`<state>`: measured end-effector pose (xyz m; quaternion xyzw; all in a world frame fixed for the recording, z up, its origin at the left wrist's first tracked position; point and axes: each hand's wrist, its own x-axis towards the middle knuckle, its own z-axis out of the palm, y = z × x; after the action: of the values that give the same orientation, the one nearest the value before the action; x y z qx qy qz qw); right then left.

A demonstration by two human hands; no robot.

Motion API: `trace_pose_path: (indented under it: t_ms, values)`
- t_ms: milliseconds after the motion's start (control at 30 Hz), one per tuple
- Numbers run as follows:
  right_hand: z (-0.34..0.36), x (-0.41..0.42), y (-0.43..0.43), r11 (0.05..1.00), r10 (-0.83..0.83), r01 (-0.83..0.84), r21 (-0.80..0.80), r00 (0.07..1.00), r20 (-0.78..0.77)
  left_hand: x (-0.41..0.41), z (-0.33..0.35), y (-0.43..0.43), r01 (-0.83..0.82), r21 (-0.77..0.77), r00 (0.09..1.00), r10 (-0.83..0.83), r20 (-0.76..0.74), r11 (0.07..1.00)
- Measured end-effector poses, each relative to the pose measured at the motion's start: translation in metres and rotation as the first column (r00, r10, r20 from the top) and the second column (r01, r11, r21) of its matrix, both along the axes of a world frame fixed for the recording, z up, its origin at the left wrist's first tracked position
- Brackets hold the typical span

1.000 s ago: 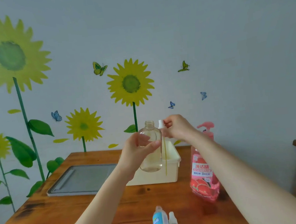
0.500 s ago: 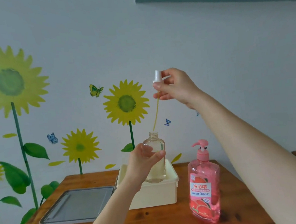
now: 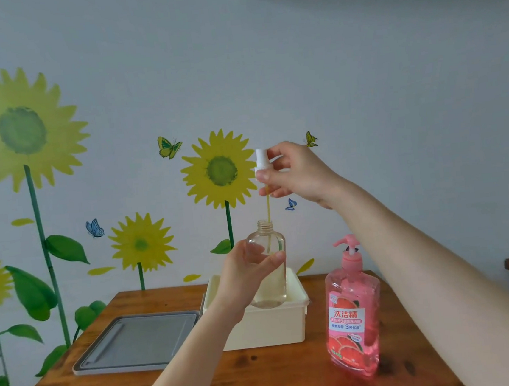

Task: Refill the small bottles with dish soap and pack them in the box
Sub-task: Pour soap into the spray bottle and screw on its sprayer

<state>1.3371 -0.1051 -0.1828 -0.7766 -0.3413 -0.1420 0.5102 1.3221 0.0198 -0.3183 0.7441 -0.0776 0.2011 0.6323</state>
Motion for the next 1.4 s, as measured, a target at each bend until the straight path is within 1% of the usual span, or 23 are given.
trace_pose_path:
  t_ms: [233,367,467,533,633,667,733,800,833,867,967,1000,1033,1100,1167,1200,1267,1300,1333,1400]
  values:
    - [-0.035,0.005,-0.002,0.993,0.010,-0.019,-0.114,0.997,-0.078,-0.001,0.000,0.002,0.020,-0.021,1.000,-0.019,0.014,1.000]
    - [-0.048,0.007,-0.003,0.994,0.031,-0.045,-0.104,0.990,-0.135,-0.002,0.000,0.003,0.038,-0.048,0.999,-0.037,0.036,0.998]
    - [-0.051,0.008,-0.004,0.993,0.049,-0.067,-0.099,0.983,-0.174,-0.004,-0.001,0.003,0.043,-0.031,0.998,-0.042,0.045,0.999]
    - [-0.053,0.007,-0.004,0.993,0.019,-0.038,-0.112,0.986,-0.165,-0.005,-0.003,0.003,0.051,-0.021,0.998,-0.050,0.048,0.998]
    - [-0.055,0.005,-0.001,0.977,-0.108,0.090,-0.192,0.990,-0.087,-0.007,-0.006,0.003,0.059,-0.009,0.997,-0.059,0.056,0.998]
    - [-0.056,0.004,-0.001,0.976,-0.110,0.088,-0.200,0.989,-0.099,-0.007,-0.006,0.002,0.062,-0.009,0.996,-0.062,0.059,0.998]
    - [-0.055,0.003,-0.004,0.990,-0.034,0.006,-0.141,0.980,-0.194,-0.008,-0.006,0.002,0.062,-0.014,0.996,-0.061,0.065,0.998]
    - [-0.053,0.003,-0.009,0.997,0.070,-0.074,-0.007,0.967,-0.244,-0.008,-0.003,0.003,0.056,-0.022,0.996,-0.054,0.069,0.998]
    - [-0.053,0.002,-0.010,0.995,0.098,-0.091,0.042,0.969,-0.226,-0.008,-0.002,0.003,0.056,-0.024,0.996,-0.055,0.073,0.998]
    - [-0.053,0.002,-0.010,0.995,0.095,-0.086,0.056,0.977,-0.192,-0.008,-0.002,0.003,0.059,-0.021,0.995,-0.057,0.077,0.998]
    - [-0.053,0.000,-0.007,0.999,-0.042,0.040,-0.018,0.996,-0.075,-0.009,-0.003,0.002,0.067,-0.002,0.994,-0.067,0.085,0.998]
    - [-0.053,0.000,-0.007,0.998,-0.062,0.060,-0.028,0.995,-0.078,-0.009,-0.004,0.002,0.067,0.005,0.994,-0.067,0.085,0.998]
    - [-0.052,0.000,-0.008,0.999,-0.044,0.042,-0.020,0.993,-0.110,-0.010,-0.004,0.002,0.067,0.006,0.994,-0.067,0.086,0.998]
    - [-0.052,0.000,-0.013,0.999,0.049,-0.047,0.017,0.986,-0.161,-0.010,-0.003,0.001,0.066,-0.002,0.994,-0.066,0.086,0.998]
    - [-0.052,-0.002,-0.015,0.996,0.083,-0.084,0.001,0.988,-0.132,-0.010,-0.002,0.001,0.057,0.008,0.994,-0.057,0.090,0.998]
    - [-0.053,-0.003,-0.014,0.998,0.052,-0.055,-0.029,0.994,-0.094,-0.011,-0.002,0.001,0.055,0.019,0.994,-0.057,0.090,0.998]
    - [-0.054,-0.002,-0.010,0.995,-0.066,0.065,-0.081,0.998,-0.010,-0.011,-0.004,0.000,0.070,0.020,0.994,-0.071,0.083,0.997]
    - [-0.055,-0.002,-0.009,0.991,-0.096,0.096,-0.089,0.995,0.002,-0.012,-0.006,0.000,0.081,0.015,0.994,-0.082,0.078,0.997]
    - [-0.055,-0.002,-0.009,0.993,-0.087,0.086,-0.086,0.996,-0.014,-0.013,-0.006,-0.001,0.090,0.010,0.993,-0.090,0.076,0.996]
    - [-0.055,-0.003,-0.013,0.998,0.019,-0.025,-0.053,0.994,-0.103,-0.014,-0.006,-0.001,0.099,0.000,0.992,-0.099,0.075,0.995]
